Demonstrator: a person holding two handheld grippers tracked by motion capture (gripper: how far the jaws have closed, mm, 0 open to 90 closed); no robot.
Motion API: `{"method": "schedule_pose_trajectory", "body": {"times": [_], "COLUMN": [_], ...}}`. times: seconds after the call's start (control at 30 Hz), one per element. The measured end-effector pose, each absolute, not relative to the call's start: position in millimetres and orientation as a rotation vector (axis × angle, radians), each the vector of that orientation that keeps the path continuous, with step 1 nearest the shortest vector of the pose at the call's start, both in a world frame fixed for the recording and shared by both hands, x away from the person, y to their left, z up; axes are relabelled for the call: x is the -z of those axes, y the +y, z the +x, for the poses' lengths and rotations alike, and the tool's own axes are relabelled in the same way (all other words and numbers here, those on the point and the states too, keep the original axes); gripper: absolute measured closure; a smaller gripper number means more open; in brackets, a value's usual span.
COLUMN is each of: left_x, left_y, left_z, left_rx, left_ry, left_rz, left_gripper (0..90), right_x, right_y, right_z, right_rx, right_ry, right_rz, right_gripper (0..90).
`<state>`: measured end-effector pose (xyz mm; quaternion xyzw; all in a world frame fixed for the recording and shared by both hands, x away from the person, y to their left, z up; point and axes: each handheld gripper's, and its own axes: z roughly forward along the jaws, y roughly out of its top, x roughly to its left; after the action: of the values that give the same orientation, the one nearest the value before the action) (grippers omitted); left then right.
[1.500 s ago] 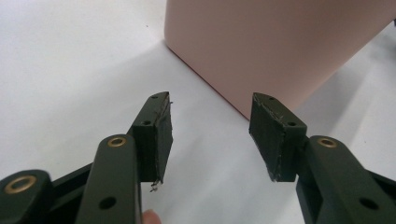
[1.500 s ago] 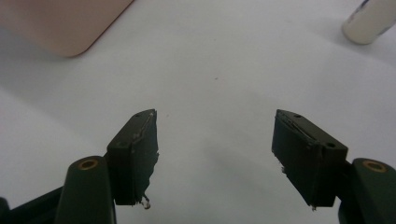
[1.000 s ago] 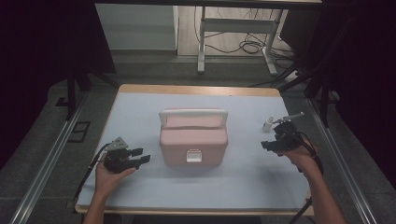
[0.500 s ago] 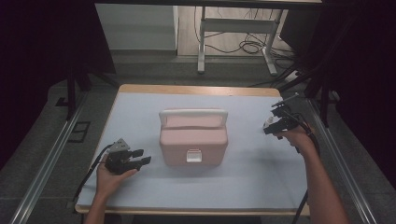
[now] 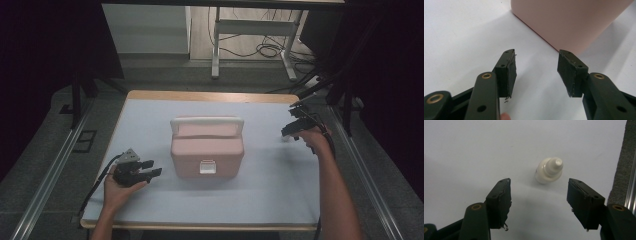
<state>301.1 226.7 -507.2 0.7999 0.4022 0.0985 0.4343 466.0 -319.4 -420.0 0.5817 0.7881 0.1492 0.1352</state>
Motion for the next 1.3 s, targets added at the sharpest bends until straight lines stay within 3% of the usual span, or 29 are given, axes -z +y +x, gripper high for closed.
{"method": "schedule_pose_trajectory", "body": {"times": [0.5,0.83,1.03,1.3], "left_x": [508,506,505,506], "left_y": [226,228,229,231], "left_z": [300,299,298,297], "left_rx": [-0.237,-0.254,-0.257,-0.255], "left_ry": [0.992,0.991,0.985,0.984], "left_rz": [2.0,2.006,2.004,2.006], "left_gripper": [48.7,48.4,48.4,48.1], "right_x": [447,456,461,460], "right_y": [-321,-320,-320,-321], "right_z": [493,500,502,501], "right_rx": [-0.39,-0.365,-0.347,-0.346], "right_ry": [2.254,2.239,2.235,2.272], "right_rz": [1.75,1.79,1.795,1.76], "right_gripper": [39.4,47.3,59.0,60.2]}}
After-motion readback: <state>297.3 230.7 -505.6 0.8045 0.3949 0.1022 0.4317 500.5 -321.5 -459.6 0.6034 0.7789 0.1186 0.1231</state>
